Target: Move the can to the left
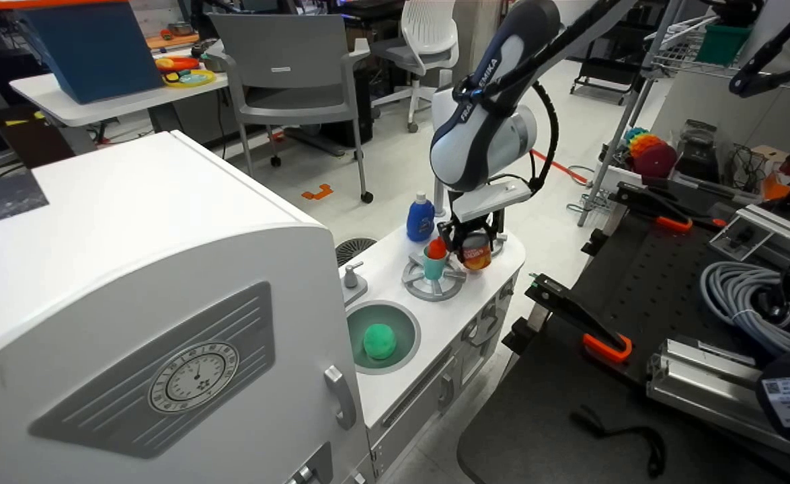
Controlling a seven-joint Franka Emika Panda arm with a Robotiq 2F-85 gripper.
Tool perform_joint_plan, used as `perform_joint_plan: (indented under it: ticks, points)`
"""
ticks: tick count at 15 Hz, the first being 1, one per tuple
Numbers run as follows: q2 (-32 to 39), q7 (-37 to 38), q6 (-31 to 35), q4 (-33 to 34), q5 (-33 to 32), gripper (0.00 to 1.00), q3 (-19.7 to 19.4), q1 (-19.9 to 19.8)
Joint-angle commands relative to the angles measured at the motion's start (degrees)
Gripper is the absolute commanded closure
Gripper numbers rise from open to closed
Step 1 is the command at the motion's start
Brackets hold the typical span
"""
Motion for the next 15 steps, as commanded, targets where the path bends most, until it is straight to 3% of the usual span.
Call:
perform_joint_plan:
  ticks: [1,13,14,15]
  points:
    - [-0.8,-2.7,3.6,-4.3,2.9,0.54,0.7,-0.1]
    - [1.8,-0.1,4.2,-5.1,3.4,0.54,-5.0,2.4]
    - [1.9,-0.2,4.2,-5.0,3.3,0.17,-5.3,2.4]
    - [2.0,-0.4,4.4,-4.8,3.4,0.06,-5.4,2.2]
